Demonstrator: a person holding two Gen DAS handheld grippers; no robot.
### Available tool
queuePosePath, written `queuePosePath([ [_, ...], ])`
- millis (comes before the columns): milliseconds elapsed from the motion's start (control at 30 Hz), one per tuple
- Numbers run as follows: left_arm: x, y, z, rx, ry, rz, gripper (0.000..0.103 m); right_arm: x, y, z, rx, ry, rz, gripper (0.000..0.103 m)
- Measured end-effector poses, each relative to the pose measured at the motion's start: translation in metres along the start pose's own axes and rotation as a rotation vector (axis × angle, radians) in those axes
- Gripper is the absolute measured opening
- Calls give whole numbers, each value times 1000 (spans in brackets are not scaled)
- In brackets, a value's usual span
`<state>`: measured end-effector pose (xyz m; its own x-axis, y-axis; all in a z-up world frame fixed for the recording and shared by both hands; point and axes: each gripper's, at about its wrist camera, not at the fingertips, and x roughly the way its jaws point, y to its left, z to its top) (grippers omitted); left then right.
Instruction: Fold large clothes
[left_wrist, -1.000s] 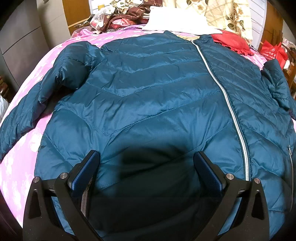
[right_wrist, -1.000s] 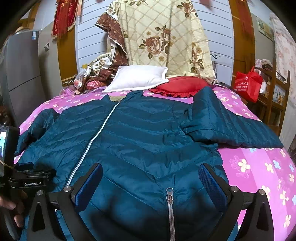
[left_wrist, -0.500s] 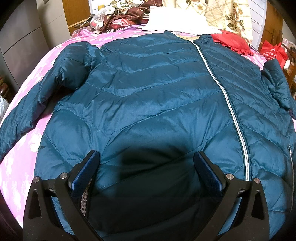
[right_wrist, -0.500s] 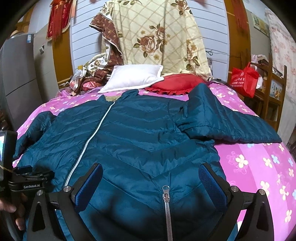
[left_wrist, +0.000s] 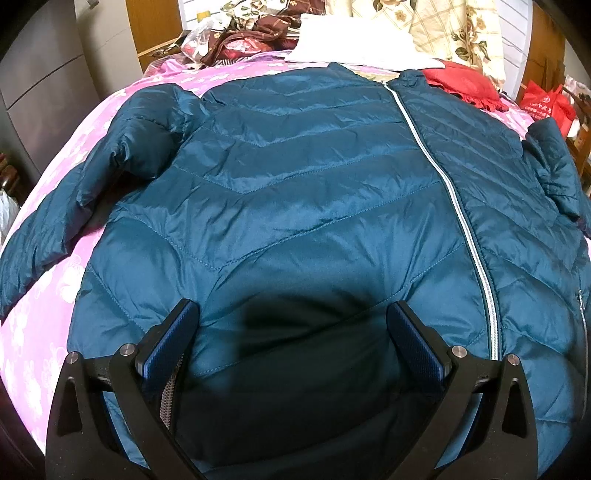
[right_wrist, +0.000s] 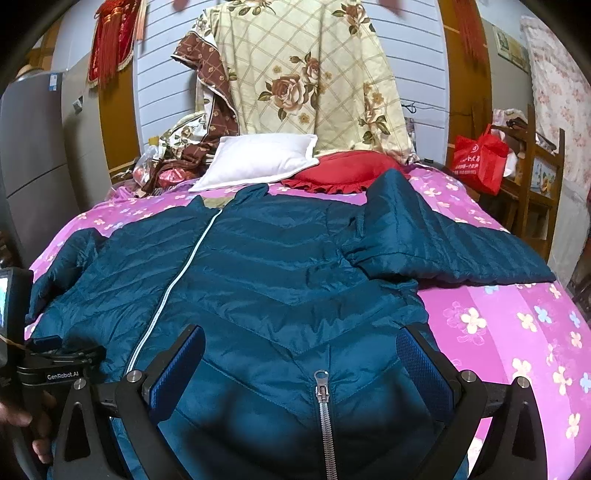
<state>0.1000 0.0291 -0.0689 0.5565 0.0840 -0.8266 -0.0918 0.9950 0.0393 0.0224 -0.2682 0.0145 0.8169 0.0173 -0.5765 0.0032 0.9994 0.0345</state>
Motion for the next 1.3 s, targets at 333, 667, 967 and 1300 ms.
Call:
queuePosePath([
  [333,-1,-1,-2,0,-5,3,103,-1,-4,0,32,0,7,103],
  [667,-1,0,-1,-4,-11,-3,103,1,-6,0,29,4,4,103],
  [967,0,0,-1,-6,-11,-6,103,3,-4,-1,29,17,-6,103],
  [1300,0,0,-1,-6,-12,-6,103,3,-6,0,36,22,-11,103],
])
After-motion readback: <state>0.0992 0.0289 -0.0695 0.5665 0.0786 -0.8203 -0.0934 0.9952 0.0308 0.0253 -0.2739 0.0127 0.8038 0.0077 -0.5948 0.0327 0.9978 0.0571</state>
